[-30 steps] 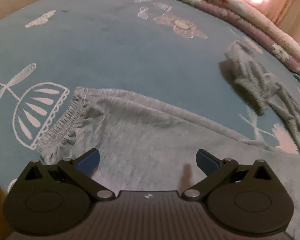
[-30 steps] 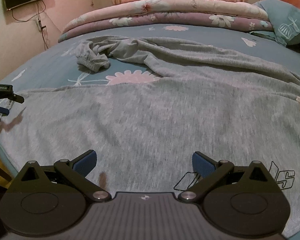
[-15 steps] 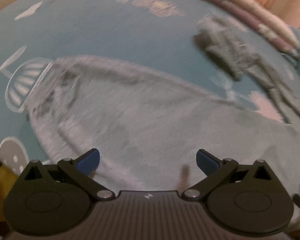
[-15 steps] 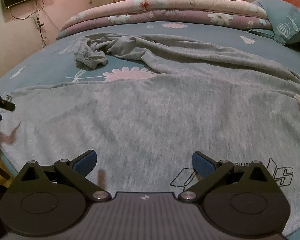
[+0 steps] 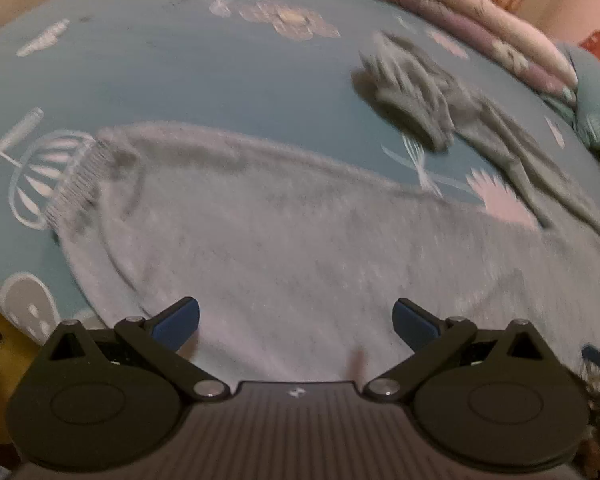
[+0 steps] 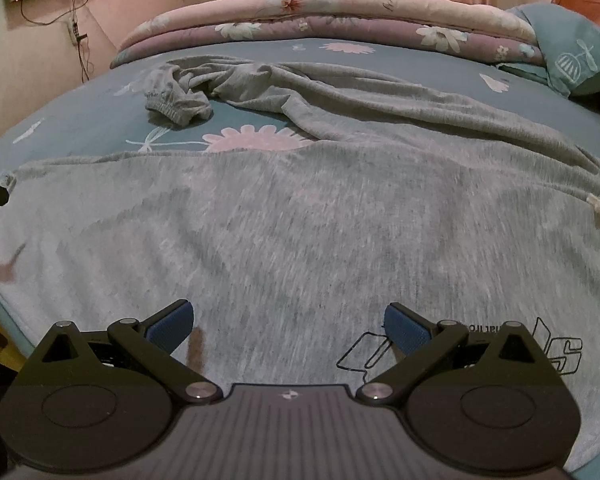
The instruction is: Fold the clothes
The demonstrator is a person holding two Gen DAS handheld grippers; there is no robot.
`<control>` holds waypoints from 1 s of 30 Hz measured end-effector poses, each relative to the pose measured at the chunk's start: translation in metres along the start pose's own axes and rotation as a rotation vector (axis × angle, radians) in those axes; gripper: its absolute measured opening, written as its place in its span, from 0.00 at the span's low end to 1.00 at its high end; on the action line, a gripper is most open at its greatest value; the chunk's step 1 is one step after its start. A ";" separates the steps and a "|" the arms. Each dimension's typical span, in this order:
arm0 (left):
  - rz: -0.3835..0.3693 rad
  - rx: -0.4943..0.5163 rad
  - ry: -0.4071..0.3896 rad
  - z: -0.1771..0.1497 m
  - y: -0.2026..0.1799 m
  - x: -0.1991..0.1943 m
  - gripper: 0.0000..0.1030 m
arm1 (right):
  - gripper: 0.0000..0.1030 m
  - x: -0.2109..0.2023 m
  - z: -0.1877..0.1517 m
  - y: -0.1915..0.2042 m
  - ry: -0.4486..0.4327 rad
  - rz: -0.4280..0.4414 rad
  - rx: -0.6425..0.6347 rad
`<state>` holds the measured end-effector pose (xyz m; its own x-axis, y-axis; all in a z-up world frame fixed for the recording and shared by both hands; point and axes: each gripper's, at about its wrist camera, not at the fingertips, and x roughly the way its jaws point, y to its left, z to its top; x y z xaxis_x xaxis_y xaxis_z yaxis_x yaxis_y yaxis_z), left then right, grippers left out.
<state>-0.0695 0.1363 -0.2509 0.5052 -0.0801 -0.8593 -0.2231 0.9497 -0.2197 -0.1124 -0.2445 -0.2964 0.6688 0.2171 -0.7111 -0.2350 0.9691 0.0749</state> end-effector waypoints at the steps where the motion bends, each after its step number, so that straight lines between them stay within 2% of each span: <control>1: 0.005 -0.004 0.020 -0.004 -0.001 0.005 0.99 | 1.00 0.000 0.000 0.000 0.000 0.000 -0.001; 4: 0.064 -0.017 0.060 -0.010 0.006 0.017 0.99 | 1.00 -0.001 0.000 -0.001 0.000 0.003 0.000; 7: 0.086 -0.022 0.033 -0.010 0.008 0.012 0.99 | 1.00 -0.002 0.000 -0.002 -0.001 0.009 0.008; 10: 0.027 -0.014 0.009 -0.008 0.000 0.002 0.99 | 1.00 -0.001 0.000 -0.001 0.000 0.007 0.006; 15: -0.037 0.007 0.034 -0.010 -0.014 0.011 0.99 | 1.00 0.000 -0.001 0.003 0.002 -0.010 -0.013; 18: -0.015 0.005 0.057 -0.016 -0.010 0.019 0.99 | 1.00 -0.001 -0.001 0.002 0.001 -0.005 -0.013; 23: 0.024 0.004 0.051 -0.014 -0.008 0.007 0.99 | 1.00 -0.001 -0.001 0.001 0.002 -0.001 -0.005; 30: -0.034 0.087 -0.022 -0.004 -0.041 -0.002 0.99 | 1.00 0.001 -0.003 0.006 0.004 -0.021 -0.040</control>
<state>-0.0647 0.0961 -0.2426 0.5294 -0.1067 -0.8416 -0.1328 0.9694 -0.2065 -0.1154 -0.2386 -0.2989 0.6712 0.1960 -0.7149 -0.2491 0.9680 0.0315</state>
